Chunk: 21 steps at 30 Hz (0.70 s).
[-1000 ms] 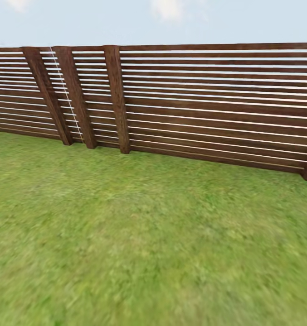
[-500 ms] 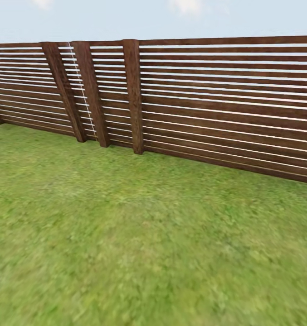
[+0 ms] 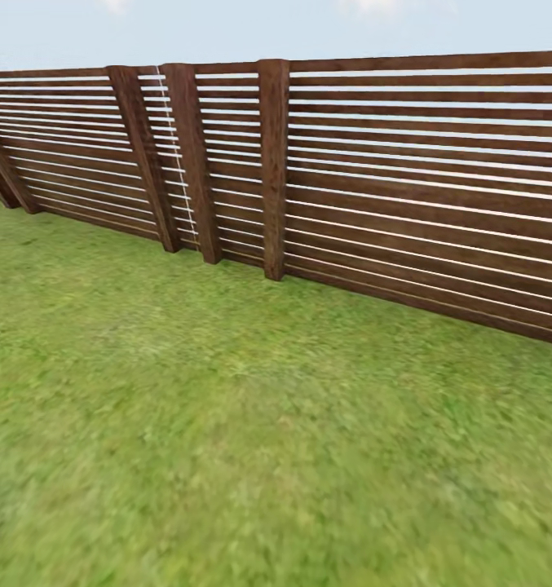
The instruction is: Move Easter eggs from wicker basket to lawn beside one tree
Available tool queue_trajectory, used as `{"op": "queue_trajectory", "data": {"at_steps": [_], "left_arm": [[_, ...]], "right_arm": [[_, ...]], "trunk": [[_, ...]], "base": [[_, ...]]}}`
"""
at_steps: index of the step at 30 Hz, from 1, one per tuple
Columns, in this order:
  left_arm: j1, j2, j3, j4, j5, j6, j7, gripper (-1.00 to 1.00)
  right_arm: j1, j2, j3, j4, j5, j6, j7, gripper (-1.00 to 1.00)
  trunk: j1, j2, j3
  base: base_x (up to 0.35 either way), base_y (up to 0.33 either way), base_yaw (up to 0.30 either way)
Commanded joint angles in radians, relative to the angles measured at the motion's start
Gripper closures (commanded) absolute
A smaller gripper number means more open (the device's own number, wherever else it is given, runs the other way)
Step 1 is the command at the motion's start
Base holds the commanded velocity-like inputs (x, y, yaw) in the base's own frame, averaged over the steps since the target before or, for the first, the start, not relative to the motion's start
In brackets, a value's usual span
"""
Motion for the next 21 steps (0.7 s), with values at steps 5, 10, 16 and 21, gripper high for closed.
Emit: {"op": "queue_trajectory", "data": {"at_steps": [5,10,16,21], "left_arm": [[0.0,0.0,-0.003,0.0,0.004,-0.003,0.002,-1.0],[0.0,0.0,-0.003,0.0,0.004,-0.003,0.002,-1.0],[0.0,0.0,-0.003,0.0,0.004,-0.003,0.002,-1.0],[0.0,0.0,-0.003,0.0,0.003,-0.003,0.002,-1.0]], "right_arm": [[0.0,0.0,-0.002,-0.003,0.01,0.004,0.004,-1.0],[0.0,0.0,-0.002,-0.003,0.01,0.004,0.004,-1.0],[0.0,0.0,-0.002,-0.003,0.01,0.004,0.004,-1.0],[0.0,0.0,-0.002,-0.003,0.01,0.004,0.004,-1.0]], "trunk": [[0.001,0.0,-0.007],[0.001,0.0,-0.013],[0.001,0.0,-0.021],[0.001,0.0,-0.027]], "base": [[0.343,0.078,0.183],[0.343,0.078,0.183],[0.343,0.077,0.183],[0.343,0.077,0.183]]}}
